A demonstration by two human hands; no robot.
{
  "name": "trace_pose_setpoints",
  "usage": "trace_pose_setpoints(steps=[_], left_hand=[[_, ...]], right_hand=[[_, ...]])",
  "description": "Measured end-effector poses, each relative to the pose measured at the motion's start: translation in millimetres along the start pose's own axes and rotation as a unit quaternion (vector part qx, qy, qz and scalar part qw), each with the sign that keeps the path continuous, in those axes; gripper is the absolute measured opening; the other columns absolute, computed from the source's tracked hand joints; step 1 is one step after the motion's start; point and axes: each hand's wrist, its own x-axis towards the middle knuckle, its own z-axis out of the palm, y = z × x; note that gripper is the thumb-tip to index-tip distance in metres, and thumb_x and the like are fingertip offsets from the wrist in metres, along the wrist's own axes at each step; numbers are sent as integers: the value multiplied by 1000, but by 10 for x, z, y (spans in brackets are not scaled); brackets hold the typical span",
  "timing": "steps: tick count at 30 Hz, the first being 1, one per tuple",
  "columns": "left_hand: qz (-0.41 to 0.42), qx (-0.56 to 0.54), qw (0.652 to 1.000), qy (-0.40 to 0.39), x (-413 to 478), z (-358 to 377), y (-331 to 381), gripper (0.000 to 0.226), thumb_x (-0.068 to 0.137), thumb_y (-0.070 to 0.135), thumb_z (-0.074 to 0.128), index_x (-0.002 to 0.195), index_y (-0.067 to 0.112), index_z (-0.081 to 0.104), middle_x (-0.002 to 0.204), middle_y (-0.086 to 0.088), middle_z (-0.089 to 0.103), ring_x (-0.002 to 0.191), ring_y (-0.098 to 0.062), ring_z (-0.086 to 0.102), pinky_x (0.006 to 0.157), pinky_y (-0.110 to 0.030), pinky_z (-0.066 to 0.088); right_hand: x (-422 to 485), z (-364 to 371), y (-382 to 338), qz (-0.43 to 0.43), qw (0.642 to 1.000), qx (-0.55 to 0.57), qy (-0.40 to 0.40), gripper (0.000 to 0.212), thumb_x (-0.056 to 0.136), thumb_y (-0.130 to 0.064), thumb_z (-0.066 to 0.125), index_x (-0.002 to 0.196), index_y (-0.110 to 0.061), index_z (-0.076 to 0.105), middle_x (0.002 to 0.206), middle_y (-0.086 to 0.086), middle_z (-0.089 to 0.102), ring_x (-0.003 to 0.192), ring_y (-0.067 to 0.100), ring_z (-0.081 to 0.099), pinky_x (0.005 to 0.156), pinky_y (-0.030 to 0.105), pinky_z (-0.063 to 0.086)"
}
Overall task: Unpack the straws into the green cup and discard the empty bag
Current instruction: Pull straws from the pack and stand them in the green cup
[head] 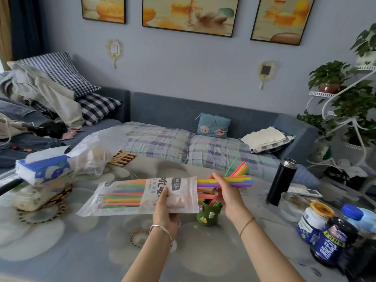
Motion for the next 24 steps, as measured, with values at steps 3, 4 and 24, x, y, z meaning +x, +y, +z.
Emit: trace_pose_setpoints(steps=[3,4,24], left_hand=[[3,8,1000,6,61,5,-50,33,83,26,66,115,20,58,107,-3,68,90,-17,64,85,-32,51],[5,8,1000,6,93,-3,-56,29,84,27,65,112,20,59,104,-2,68,89,-16,64,81,-31,51],[15,-11,998,62,441,-102,-68,37,85,26,64,121,17,56,101,0,66,84,-14,63,74,-29,51]], right_hand=[[53,1,19,-7,1000,-23,15,22,90,-26,56,73,-17,67,55,-5,57,50,8,47,53,22,40],[82,-21,13,-21,999,-9,32,24,90,-25,55,71,-16,66,51,-6,56,46,7,46,49,19,39],[480,-127,-44,-79,995,14,56,34,93,-25,52,64,-10,60,46,-4,57,35,6,45,34,13,31]])
